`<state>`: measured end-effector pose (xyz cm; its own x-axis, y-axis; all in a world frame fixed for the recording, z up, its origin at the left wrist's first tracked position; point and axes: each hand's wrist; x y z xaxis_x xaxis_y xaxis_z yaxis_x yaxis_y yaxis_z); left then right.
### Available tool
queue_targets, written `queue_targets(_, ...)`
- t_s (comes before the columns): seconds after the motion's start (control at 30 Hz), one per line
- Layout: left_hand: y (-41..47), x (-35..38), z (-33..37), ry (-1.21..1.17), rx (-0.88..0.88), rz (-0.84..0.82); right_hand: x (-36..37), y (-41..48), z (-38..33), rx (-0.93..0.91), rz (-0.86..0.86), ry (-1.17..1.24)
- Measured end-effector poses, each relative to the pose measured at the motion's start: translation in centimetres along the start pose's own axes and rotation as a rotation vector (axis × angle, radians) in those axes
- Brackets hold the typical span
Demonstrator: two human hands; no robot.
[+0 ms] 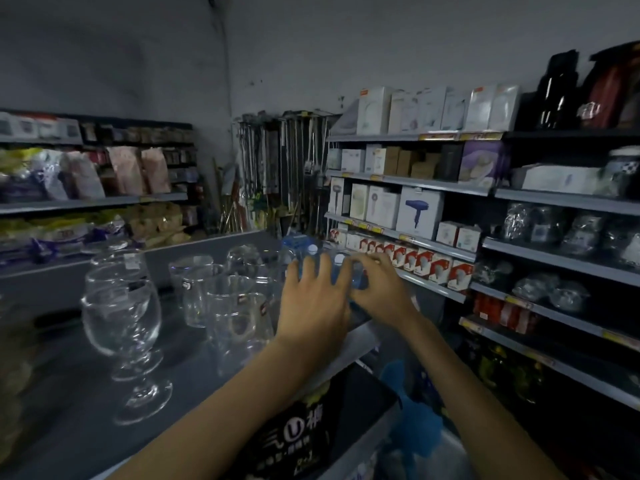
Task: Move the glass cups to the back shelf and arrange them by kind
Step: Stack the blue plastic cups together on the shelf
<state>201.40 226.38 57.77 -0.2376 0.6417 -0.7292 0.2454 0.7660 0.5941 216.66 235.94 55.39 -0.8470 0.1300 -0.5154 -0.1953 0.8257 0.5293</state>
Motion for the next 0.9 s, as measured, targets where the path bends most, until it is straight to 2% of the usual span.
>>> queue_targets(0.2, 2.3, 2.4, 0.5, 0.053, -0.043, -0.018, 0.9, 1.7, 2.8, -0.162, 0.028, 0.117)
queue_targets(0.4, 3.8, 2.5, 0.3, 0.062, -0.033, 0.037, -1.3, 1.2, 2.9, -0.093, -0.083, 0.447)
queue_targets(0.53, 3.7, 1.1, 0.4, -0.143, -0.137, 0.032, -2.8, 1.3, 2.6, -0.155, -0.149, 0.612)
queue_targets(0.67, 3.5, 0.3, 0.5, -0.504, -0.256, 0.013, -4.1, 1.6, 2.0, -0.258, -0.209, 0.655)
queue_targets(0.8, 3.2, -0.8, 1.7, -0.684, -0.376, 0.073, -4.9, 1.9, 1.9, -0.222, -0.358, 0.840)
queue_targets(0.9, 2.7, -2.0, 2.8, -0.846, -0.471, 0.149, -5.8, 2.4, 1.9, -0.187, -0.398, 1.053)
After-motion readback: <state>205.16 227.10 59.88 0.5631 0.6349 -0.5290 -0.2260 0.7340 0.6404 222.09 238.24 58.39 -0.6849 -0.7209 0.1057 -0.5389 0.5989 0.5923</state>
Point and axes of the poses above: each hand's wrist, its own y-axis towards the middle knuckle, its own x-axis out of the palm, z = x × y, and after that the axes turned 12 degrees about y, right-handed
